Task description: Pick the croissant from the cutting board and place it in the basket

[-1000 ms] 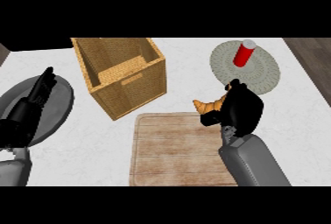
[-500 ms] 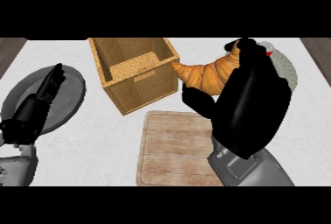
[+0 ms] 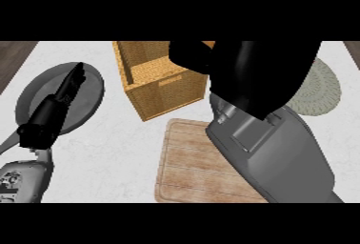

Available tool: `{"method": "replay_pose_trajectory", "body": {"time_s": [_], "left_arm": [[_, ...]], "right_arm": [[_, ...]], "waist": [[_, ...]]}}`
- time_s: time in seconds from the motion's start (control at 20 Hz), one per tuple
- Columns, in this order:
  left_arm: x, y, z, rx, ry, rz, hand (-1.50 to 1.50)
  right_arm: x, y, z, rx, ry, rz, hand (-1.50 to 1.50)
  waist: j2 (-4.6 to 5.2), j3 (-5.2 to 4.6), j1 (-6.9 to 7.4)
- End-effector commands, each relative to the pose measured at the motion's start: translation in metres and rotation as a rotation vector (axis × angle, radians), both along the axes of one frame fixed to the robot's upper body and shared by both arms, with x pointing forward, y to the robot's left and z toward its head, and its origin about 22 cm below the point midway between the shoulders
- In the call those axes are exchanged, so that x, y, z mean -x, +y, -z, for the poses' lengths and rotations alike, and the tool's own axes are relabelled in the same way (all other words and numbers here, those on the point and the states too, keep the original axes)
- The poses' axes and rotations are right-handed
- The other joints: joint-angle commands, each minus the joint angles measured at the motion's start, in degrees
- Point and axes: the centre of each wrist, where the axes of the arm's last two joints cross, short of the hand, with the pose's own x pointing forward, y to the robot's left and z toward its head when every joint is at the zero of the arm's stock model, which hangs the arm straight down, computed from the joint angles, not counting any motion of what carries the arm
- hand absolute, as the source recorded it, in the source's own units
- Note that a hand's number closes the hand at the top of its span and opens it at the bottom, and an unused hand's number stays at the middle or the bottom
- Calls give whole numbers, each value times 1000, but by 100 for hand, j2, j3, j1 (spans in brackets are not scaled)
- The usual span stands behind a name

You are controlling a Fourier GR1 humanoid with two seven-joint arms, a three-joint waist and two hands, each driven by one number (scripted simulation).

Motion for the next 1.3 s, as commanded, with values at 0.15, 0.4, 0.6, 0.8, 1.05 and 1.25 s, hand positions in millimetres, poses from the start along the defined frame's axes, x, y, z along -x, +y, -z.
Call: {"method": "replay_pose_trajectory", "body": {"time_s": [0.15,0.4,0.6,0.8,1.05,1.25], "left_arm": [[-8,-7,-9,-17,-11,24,0],[-11,-18,-3,5,-17,47,0],[-17,-17,-9,-1,-15,33,0],[-16,-29,-2,-1,-3,50,0],[-17,-16,1,-3,-2,36,0],[-15,-9,-8,-1,4,32,0]], "right_arm": [[-33,21,-46,-201,145,140,150],[-61,25,-60,-247,234,144,150],[-79,29,-62,-271,348,139,150],[-96,28,-57,-306,424,152,150],[-124,32,-28,-182,600,261,150],[-130,43,-34,-91,674,300,150]], "waist": [[60,3,140],[106,-3,225],[114,-5,245],[71,-4,232],[77,-13,194],[24,-7,195]]}}
